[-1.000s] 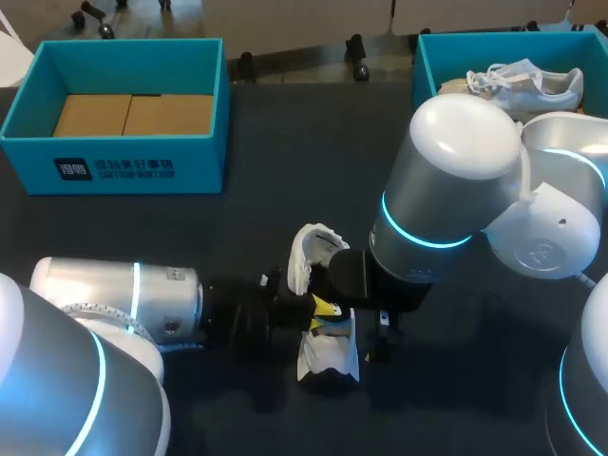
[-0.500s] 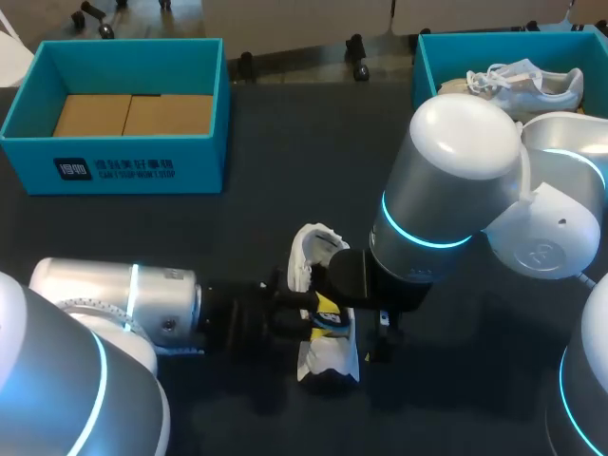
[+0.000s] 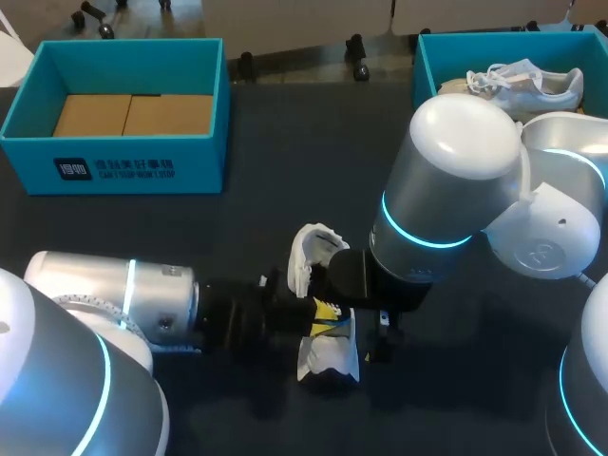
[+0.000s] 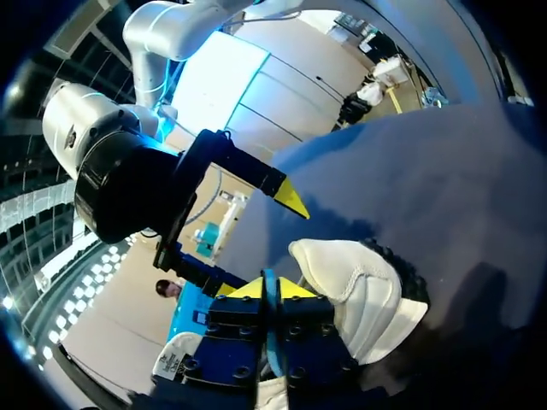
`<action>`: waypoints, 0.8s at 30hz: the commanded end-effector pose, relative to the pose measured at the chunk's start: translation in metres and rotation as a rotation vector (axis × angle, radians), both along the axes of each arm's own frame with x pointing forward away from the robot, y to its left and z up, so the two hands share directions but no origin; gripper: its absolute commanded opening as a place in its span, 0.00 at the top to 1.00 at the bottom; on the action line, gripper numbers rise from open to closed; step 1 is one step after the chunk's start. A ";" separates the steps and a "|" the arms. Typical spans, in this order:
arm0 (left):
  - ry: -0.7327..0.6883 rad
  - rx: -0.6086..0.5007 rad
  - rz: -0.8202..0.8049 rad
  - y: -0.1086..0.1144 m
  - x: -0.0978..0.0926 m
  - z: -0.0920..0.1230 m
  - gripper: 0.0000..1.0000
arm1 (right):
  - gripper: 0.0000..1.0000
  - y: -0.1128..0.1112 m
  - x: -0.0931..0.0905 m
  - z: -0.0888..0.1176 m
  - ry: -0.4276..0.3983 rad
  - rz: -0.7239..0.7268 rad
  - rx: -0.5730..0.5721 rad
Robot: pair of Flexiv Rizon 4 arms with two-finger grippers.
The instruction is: Take the shoe out of the shoebox, open the shoe tongue, remove and reinsert the insole, then place the shoe into the shoebox
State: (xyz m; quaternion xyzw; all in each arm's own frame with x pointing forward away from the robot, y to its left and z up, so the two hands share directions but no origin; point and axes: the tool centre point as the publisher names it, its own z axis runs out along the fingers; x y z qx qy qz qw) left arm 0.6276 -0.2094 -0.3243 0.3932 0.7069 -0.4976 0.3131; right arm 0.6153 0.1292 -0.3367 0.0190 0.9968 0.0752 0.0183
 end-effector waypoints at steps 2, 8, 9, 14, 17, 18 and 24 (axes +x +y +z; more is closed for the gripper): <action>-0.049 0.012 0.017 -0.006 0.006 -0.011 1.00 | 0.00 0.001 0.000 -0.002 0.000 -0.001 0.000; -0.110 0.039 0.034 -0.003 0.015 -0.020 1.00 | 0.00 0.001 0.000 -0.002 0.000 -0.001 0.000; -0.109 0.041 0.036 -0.003 0.017 -0.022 1.00 | 0.00 0.001 0.000 -0.002 0.000 -0.001 0.000; -0.126 0.052 0.051 0.000 0.020 -0.024 1.00 | 0.00 0.001 0.000 -0.002 0.000 -0.001 0.000; -0.106 0.045 0.047 0.003 0.017 -0.022 1.00 | 0.00 0.001 0.000 -0.002 0.000 -0.001 0.000; -0.093 0.041 0.045 0.004 0.016 -0.020 1.00 | 0.00 0.001 0.000 -0.002 0.000 -0.001 0.000; -0.033 0.025 0.035 0.005 0.010 -0.011 0.66 | 0.00 0.001 0.000 -0.002 0.000 -0.001 0.000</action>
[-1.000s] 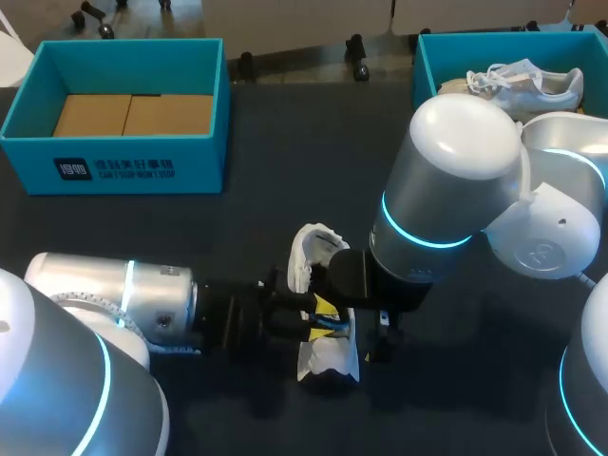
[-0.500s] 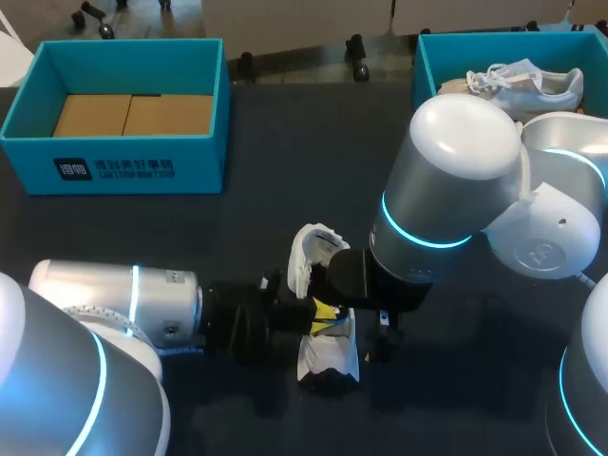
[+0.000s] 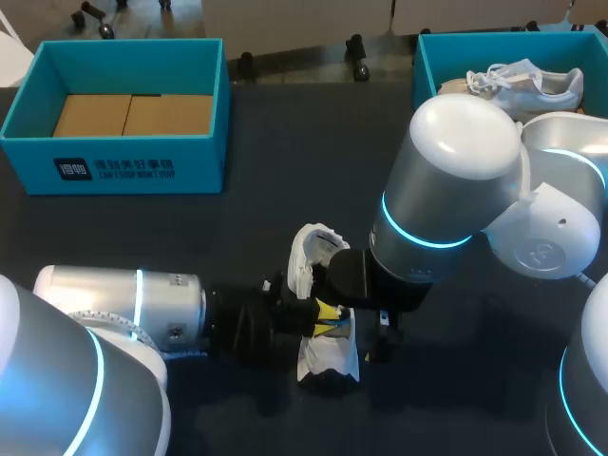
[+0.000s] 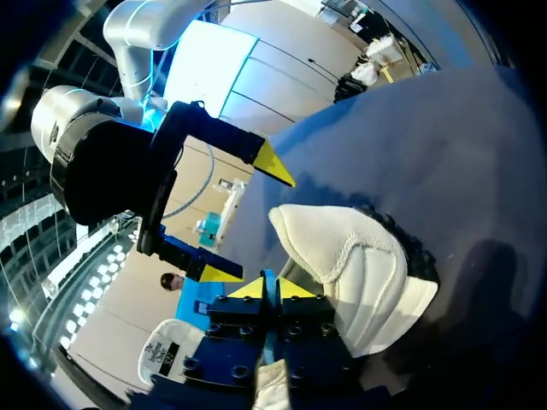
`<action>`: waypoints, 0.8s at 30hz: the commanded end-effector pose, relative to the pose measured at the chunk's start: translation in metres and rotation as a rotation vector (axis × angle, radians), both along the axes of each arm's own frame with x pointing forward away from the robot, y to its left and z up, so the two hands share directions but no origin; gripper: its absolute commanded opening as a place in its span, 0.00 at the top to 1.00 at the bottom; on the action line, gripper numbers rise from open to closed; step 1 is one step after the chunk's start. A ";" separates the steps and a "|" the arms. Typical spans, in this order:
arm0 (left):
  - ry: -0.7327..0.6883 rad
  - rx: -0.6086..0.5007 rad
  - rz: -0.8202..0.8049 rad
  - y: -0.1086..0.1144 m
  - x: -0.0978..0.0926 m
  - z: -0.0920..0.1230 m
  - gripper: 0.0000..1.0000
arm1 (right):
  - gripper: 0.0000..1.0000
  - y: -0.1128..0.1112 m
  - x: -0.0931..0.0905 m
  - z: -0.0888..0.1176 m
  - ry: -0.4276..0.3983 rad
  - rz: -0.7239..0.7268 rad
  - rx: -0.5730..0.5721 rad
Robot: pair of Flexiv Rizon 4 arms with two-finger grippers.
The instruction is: Take the shoe out of the shoebox, open the shoe tongue, remove and reinsert the insole, then place the shoe into the shoebox
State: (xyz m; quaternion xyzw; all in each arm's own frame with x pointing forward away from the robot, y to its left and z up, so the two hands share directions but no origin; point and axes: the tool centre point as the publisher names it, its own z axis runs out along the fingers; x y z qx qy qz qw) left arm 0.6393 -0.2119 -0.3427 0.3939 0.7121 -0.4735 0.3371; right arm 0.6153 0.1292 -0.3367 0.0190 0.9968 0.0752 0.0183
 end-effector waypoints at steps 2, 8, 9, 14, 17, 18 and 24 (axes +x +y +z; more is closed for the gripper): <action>0.029 0.001 -0.010 0.008 -0.003 0.011 0.61 | 0.00 0.001 0.000 -0.002 0.000 -0.001 0.000; 0.073 -0.004 -0.030 0.009 -0.008 0.023 0.57 | 0.00 0.001 0.000 -0.002 0.000 -0.001 0.000; 0.085 -0.003 -0.035 0.009 -0.009 0.025 0.57 | 0.00 0.001 0.000 -0.002 0.000 -0.001 0.000; 0.087 0.029 -0.043 0.011 -0.011 0.029 0.56 | 0.00 0.001 0.000 -0.002 0.000 -0.001 0.000; 0.084 0.045 -0.044 0.014 -0.011 0.030 0.56 | 0.00 0.001 0.000 -0.002 0.000 -0.001 0.000; 0.084 0.047 -0.045 0.014 -0.011 0.030 0.57 | 0.00 0.001 0.000 -0.002 0.000 -0.001 0.000; 0.097 0.077 -0.059 0.024 -0.009 0.029 0.57 | 0.00 0.001 0.000 -0.002 0.000 -0.001 0.000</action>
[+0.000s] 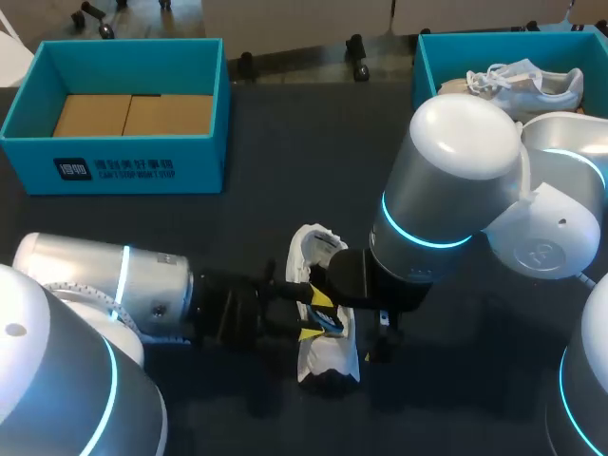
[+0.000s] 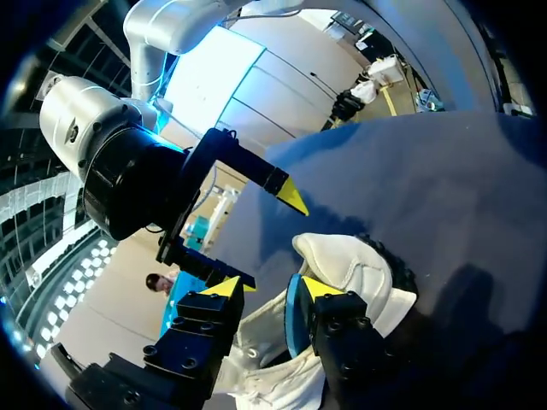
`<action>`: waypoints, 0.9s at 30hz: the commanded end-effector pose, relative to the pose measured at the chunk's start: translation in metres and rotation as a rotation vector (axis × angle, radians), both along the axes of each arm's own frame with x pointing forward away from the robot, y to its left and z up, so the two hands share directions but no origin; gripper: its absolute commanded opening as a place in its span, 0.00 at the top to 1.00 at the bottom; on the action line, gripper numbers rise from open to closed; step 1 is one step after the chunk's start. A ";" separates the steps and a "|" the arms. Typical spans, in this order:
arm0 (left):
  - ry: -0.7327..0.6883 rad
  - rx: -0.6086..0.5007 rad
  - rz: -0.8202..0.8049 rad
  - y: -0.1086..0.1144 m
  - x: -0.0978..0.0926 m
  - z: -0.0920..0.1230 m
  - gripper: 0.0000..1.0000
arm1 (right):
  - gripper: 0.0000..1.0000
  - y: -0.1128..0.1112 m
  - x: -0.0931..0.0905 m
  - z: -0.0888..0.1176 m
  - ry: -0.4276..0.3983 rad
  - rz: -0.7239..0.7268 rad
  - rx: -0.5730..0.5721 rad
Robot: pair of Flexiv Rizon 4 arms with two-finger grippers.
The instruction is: Take the shoe out of the shoebox, open the shoe tongue, remove and reinsert the insole, then place the shoe into the shoebox
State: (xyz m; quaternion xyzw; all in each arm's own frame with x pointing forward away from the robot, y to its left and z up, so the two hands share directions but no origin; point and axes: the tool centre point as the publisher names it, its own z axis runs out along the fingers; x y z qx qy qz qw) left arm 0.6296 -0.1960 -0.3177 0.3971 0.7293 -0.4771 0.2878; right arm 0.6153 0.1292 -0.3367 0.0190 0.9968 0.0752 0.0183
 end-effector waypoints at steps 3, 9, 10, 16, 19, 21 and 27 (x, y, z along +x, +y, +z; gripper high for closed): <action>0.019 0.041 -0.027 0.014 0.000 0.005 0.58 | 0.00 0.001 0.000 -0.002 0.000 -0.001 0.000; 0.011 0.100 -0.039 0.028 0.003 0.005 0.59 | 0.00 0.001 0.000 -0.002 0.000 -0.001 0.000; 0.014 0.116 -0.048 0.031 0.003 0.005 0.59 | 0.00 0.001 0.000 -0.002 0.000 -0.001 0.000; 0.031 0.173 -0.070 0.049 0.012 0.011 0.58 | 0.00 0.001 0.000 -0.002 0.000 -0.001 0.000; 0.055 0.210 -0.106 0.057 0.014 0.016 0.59 | 0.00 0.001 0.000 -0.002 0.000 -0.001 0.000; 0.058 0.242 -0.130 0.061 0.014 0.018 0.61 | 0.00 0.001 0.000 -0.002 0.000 -0.001 0.000; 0.066 0.335 -0.190 0.074 0.016 0.025 0.60 | 0.00 -0.022 0.000 0.009 0.006 0.012 -0.004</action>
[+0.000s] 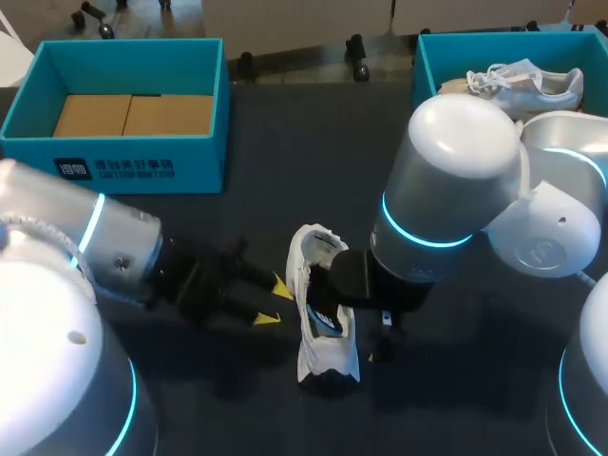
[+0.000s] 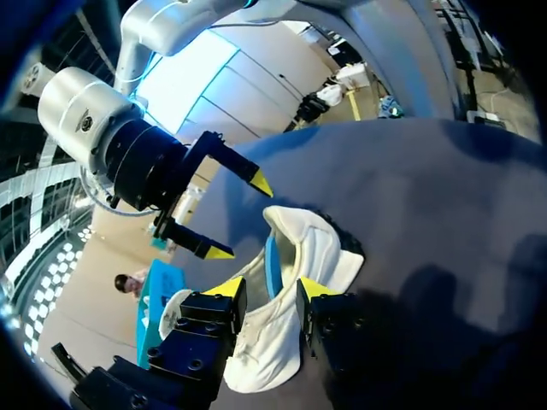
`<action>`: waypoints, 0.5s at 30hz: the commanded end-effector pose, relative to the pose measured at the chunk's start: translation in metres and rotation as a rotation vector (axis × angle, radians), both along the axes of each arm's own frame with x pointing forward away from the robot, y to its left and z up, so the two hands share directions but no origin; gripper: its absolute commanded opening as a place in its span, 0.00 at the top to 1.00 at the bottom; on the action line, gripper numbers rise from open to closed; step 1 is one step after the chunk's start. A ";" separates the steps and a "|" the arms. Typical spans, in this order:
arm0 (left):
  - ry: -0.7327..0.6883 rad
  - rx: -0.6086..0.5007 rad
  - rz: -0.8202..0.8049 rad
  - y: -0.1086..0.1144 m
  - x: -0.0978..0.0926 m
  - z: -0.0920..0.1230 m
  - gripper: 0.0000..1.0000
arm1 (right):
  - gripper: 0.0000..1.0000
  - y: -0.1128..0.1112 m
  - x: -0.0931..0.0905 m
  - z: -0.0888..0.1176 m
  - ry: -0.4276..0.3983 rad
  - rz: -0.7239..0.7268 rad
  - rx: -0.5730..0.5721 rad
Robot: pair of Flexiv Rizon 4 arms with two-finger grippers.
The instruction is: Take the shoe out of the shoebox, open the shoe tongue, remove and reinsert the insole, then place the shoe into the shoebox
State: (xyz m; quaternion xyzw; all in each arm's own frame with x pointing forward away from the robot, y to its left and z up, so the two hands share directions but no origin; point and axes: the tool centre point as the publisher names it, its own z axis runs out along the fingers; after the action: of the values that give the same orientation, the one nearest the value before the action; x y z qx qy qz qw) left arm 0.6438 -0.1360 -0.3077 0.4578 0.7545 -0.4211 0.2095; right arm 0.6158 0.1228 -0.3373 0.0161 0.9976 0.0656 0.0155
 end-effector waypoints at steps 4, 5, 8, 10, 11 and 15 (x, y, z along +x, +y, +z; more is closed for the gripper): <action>0.022 0.203 -0.125 0.020 0.002 0.019 0.62 | 0.00 -0.032 -0.002 0.016 0.004 0.013 0.015; 0.021 0.219 -0.133 0.022 0.002 0.019 0.62 | 0.00 -0.036 -0.003 0.017 0.011 0.026 0.013; 0.029 0.277 -0.170 0.025 0.002 0.021 0.64 | 0.00 -0.049 -0.004 0.023 0.006 0.033 0.010; 0.037 0.321 -0.198 0.029 0.002 0.022 0.66 | 0.00 -0.058 -0.004 0.025 0.022 0.036 -0.013; 0.036 0.337 -0.206 0.030 0.002 0.023 0.67 | 0.00 -0.062 -0.004 0.027 0.018 0.050 -0.010; 0.040 0.407 -0.236 0.036 0.002 0.027 0.78 | 0.00 -0.078 -0.006 0.037 0.017 0.065 -0.029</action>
State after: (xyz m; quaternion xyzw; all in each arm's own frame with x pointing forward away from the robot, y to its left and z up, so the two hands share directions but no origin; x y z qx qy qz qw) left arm 0.6454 -0.1036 -0.2904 0.5339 0.7598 -0.3488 0.1262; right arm 0.6169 0.0718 -0.3158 -0.0117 0.9992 0.0382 -0.0009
